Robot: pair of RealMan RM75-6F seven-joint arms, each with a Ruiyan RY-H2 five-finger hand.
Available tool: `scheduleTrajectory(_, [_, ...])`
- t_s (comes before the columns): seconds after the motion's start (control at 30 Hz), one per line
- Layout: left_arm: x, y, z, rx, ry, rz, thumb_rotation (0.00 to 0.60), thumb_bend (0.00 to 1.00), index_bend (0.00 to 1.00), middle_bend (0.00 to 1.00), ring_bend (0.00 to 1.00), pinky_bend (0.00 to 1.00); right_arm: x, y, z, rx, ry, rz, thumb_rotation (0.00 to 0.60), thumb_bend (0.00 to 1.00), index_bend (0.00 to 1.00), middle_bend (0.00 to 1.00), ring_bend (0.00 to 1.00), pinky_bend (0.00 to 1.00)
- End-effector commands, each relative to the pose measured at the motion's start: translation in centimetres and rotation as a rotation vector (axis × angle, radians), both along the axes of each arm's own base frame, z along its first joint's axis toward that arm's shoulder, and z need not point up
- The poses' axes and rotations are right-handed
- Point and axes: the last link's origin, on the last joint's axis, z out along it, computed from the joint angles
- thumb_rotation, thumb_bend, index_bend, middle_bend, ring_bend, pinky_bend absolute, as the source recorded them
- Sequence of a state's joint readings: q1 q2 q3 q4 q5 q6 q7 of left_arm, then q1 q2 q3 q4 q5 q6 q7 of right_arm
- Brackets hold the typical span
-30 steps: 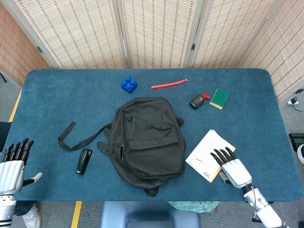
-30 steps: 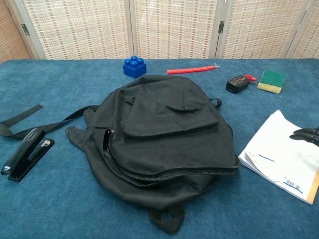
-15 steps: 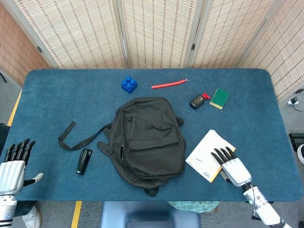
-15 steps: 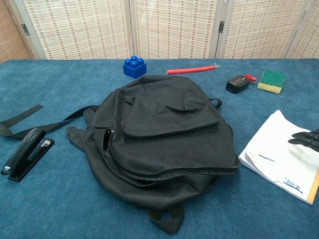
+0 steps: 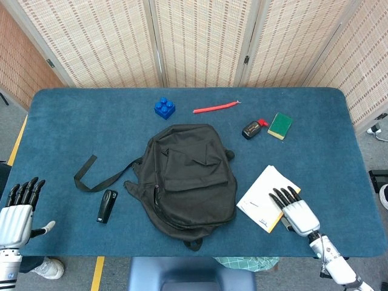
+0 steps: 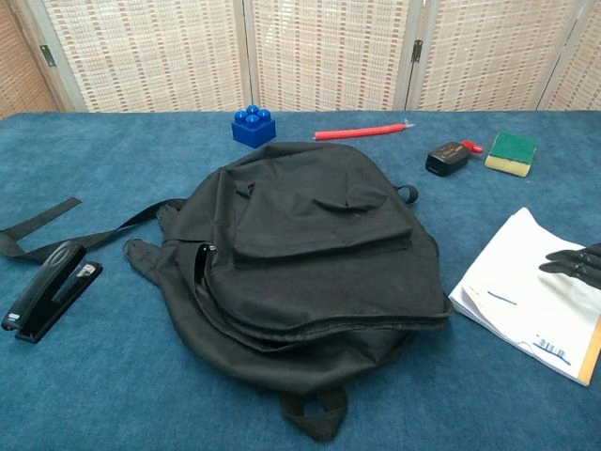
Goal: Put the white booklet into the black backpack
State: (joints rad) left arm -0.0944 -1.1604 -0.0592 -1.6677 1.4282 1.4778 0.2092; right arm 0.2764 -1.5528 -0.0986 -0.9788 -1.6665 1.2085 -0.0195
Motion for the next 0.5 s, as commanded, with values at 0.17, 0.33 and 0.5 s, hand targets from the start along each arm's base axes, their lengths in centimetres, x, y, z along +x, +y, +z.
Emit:
scheduleTrajectory(0.17, [-0.1,0.0,0.0,0.001,0.0,0.003,0.6,0.13,0.03,0.07,0.1,0.0,0.2,-0.4,-0.2,-0.003,-0.004,0.006,0.579,0.46,0.01,0.06,0.06,0.0])
scheduleTrajectory(0.33, [-0.2,0.0,0.0,0.001,-0.001,0.004,0.6,0.13,0.03,0.07,0.1,0.0,0.5,-0.8,-0.2,-0.007,-0.01,0.011,0.581,0.47,0.01,0.06,0.07,0.0])
scheduleTrajectory(0.5, [-0.2,0.0,-0.1,0.001,-0.002,0.006,0.6,0.13,0.03,0.07,0.1,0.0,0.9,-1.5,-0.4,-0.01,-0.014,0.021,0.579,0.46,0.01,0.07,0.08,0.0])
